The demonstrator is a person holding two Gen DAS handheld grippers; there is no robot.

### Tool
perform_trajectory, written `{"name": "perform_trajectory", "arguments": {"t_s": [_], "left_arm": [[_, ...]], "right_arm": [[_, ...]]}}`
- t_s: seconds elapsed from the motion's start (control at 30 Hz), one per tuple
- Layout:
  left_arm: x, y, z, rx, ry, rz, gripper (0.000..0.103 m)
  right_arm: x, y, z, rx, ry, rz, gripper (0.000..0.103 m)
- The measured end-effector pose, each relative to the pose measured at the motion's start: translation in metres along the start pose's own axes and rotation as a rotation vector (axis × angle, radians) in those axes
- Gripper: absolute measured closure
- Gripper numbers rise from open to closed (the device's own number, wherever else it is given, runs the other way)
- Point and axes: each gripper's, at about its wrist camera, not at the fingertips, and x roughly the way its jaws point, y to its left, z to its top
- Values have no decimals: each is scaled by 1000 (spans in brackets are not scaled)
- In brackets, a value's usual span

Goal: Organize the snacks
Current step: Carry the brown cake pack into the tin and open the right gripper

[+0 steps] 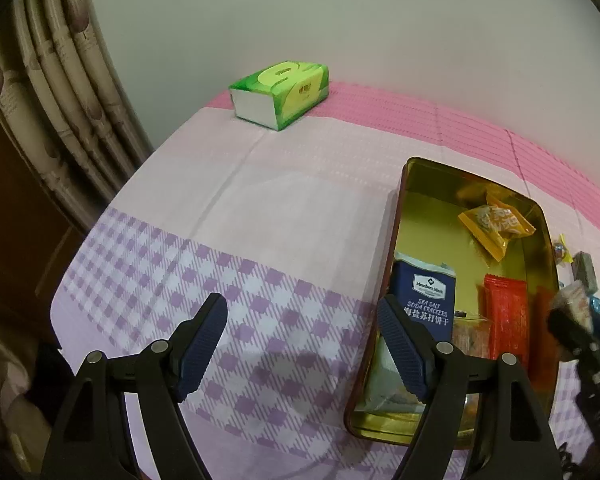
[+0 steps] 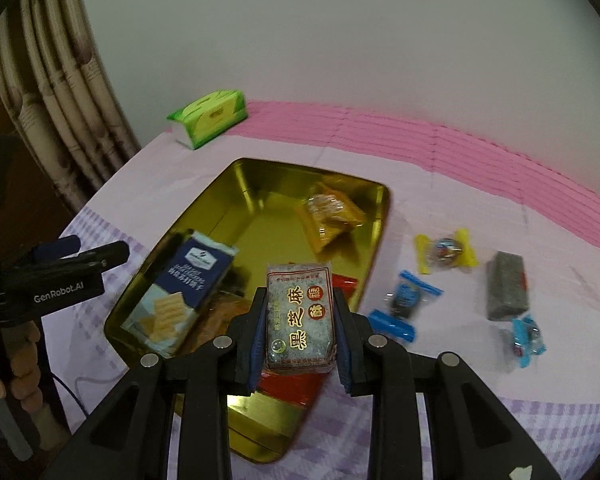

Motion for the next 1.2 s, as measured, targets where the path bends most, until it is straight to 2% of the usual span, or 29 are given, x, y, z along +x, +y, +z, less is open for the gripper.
{"name": "perform_trajectory", "arguments": {"t_s": [0.3,0.77,1.2], "left_arm": [[1,0,-1,-7,8,-2,25],[1,-2,-1,-20,20,-19,25],[2,-3,-3,-14,23,-20,25]], "right_arm": [[28,17,-2,-25,55,3,76],[44,18,-5,-26,99,-10,75],[41,17,-6,-11,82,-9,74]]}}
